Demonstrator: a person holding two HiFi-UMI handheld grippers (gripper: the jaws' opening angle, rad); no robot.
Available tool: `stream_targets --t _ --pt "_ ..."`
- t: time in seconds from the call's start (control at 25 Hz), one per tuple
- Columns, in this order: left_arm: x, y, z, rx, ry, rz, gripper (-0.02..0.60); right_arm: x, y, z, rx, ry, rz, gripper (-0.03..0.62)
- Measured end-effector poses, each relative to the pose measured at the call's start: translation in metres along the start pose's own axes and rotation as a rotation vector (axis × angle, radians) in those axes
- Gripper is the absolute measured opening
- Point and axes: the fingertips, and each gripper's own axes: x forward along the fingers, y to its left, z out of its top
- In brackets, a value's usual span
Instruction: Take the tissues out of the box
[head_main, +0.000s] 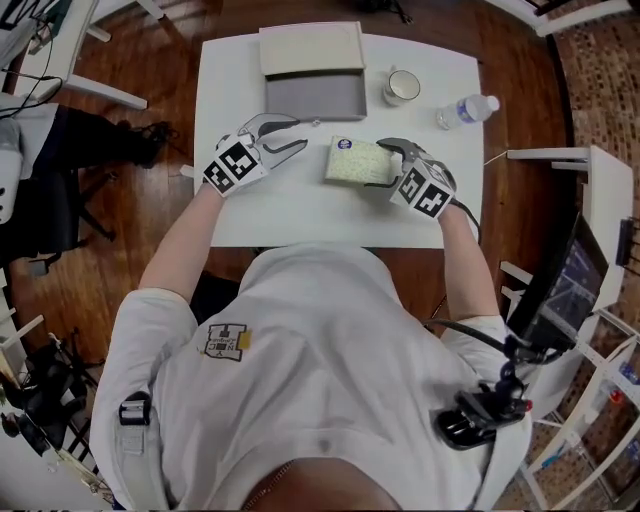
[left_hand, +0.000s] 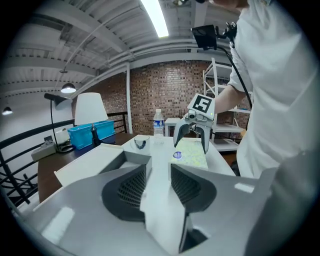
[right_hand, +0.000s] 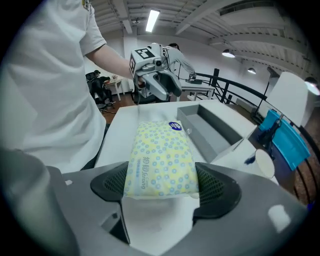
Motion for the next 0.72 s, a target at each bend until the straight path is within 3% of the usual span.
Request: stream_targets --t 0.24,0.72 --pt "-0.002 -0.031 -0.007 0.001 0.020 -0.029 0.130 0.016 0.044 -0.033 0.023 0.030 0.024 0.397" --pt "-0.003 -0.065 -0.030 -0.005 0.062 -0.087 0.130 0.029 0.050 -0.030 0.024 -0.032 0.005 0.419"
